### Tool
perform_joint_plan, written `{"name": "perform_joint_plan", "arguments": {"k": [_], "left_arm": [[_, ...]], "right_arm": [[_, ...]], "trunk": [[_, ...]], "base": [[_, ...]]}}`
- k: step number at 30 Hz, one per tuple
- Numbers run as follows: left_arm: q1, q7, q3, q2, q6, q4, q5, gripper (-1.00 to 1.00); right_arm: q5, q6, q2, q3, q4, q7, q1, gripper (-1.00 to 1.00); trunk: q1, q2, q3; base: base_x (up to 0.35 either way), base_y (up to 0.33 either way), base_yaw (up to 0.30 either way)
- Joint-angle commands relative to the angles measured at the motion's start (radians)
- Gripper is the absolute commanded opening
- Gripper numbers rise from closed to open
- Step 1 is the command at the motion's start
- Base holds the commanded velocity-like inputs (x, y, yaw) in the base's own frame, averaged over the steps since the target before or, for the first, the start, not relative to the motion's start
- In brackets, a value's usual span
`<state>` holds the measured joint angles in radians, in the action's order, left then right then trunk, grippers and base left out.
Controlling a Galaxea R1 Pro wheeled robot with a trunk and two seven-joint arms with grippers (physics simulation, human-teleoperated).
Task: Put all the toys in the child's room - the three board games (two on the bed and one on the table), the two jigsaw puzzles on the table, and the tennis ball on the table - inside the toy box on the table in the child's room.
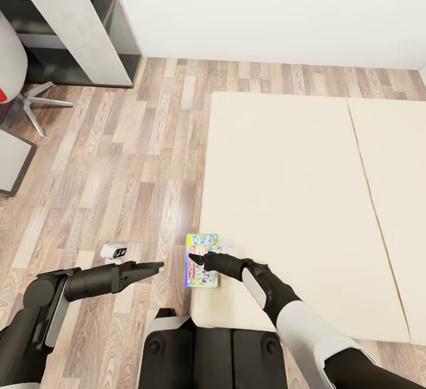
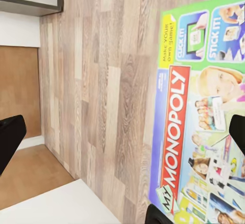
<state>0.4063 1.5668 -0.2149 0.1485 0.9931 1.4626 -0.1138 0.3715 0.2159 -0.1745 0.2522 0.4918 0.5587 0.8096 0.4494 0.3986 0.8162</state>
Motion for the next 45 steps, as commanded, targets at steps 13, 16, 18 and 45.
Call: {"name": "perform_joint_plan", "arguments": {"k": [13,16,18,45], "left_arm": [[0.000,0.004,0.000,0.001,0.010,0.001,0.001,1.00],[0.000,0.004,0.000,0.001,0.010,0.001,0.001,1.00],[0.000,0.004,0.000,0.001,0.010,0.000,0.001,1.00],[0.000,0.004,-0.001,0.002,0.011,0.000,0.002,1.00]], "right_arm": [[0.009,0.007,0.000,0.001,0.001,-0.001,0.000,1.00],[0.009,0.007,0.000,0.000,0.001,-0.002,0.000,1.00],[0.010,0.003,0.000,0.000,0.001,-0.001,0.000,1.00],[0.010,-0.001,0.000,0.000,0.001,-0.002,0.000,1.00]], "trunk": [[0.001,0.001,-0.019],[0.001,0.001,-0.020],[0.001,0.001,-0.020],[0.001,0.001,-0.020]], "base": [[0.000,0.000,0.091],[0.000,0.000,0.034],[0.000,0.000,0.010],[0.000,0.000,-0.001]]}}
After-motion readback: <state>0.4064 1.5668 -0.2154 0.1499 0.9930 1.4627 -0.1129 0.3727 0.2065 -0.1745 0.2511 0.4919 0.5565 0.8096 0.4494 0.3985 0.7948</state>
